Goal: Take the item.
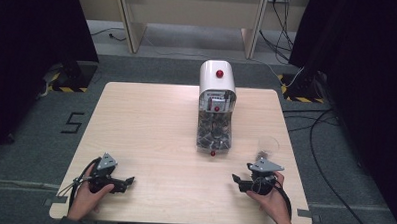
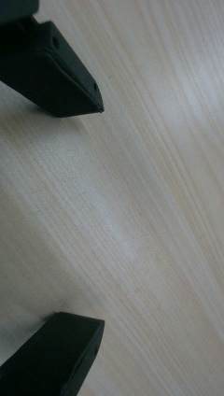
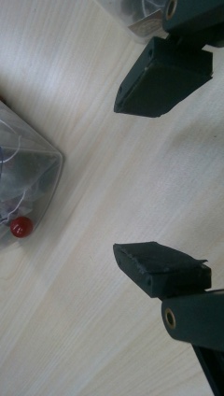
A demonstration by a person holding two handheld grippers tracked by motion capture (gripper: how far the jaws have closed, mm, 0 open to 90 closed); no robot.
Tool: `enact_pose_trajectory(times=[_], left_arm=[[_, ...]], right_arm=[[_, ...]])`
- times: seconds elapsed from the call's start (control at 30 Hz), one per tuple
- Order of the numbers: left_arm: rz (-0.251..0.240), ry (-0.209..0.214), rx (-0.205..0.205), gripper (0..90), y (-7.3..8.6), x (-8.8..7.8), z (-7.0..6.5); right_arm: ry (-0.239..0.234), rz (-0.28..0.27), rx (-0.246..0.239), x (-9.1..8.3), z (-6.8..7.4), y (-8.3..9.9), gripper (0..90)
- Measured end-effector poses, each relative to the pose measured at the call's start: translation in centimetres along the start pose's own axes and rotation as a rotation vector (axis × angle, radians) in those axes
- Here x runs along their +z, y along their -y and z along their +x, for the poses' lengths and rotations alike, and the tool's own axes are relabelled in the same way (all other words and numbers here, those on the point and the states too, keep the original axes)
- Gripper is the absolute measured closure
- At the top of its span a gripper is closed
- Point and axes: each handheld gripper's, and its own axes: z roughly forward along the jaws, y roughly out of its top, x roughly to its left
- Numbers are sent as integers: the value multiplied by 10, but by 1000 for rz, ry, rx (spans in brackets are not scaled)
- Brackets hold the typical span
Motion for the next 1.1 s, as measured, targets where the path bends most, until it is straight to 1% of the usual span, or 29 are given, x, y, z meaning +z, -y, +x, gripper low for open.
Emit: enact_pose_trajectory(times=[0.13,0.17,0.33,0.37,0.63,0.77,0.9,0.97,1.1], left_arm=[[0,0,0,0,0,0,0],[0,0,0,0,0,0,0],[0,0,0,0,0,0,0],[0,0,0,0,0,0,0],[0,0,0,0,0,0,0],[0,0,0,0,0,0,0],[0,0,0,0,0,0,0],[0,0,0,0,0,0,0],[0,0,0,0,0,0,0]], right_arm=[[9,1,3,-4,0,5,275],[13,-4,-5,-5,-1,5,274],[14,4,11,-7,0,9,274],[16,1,2,-8,0,10,274],[27,6,6,-13,-1,16,268],[31,3,14,-15,-1,20,256],[32,14,21,-16,-1,24,245],[39,21,30,-15,0,28,219],[44,29,39,-16,0,33,219]])
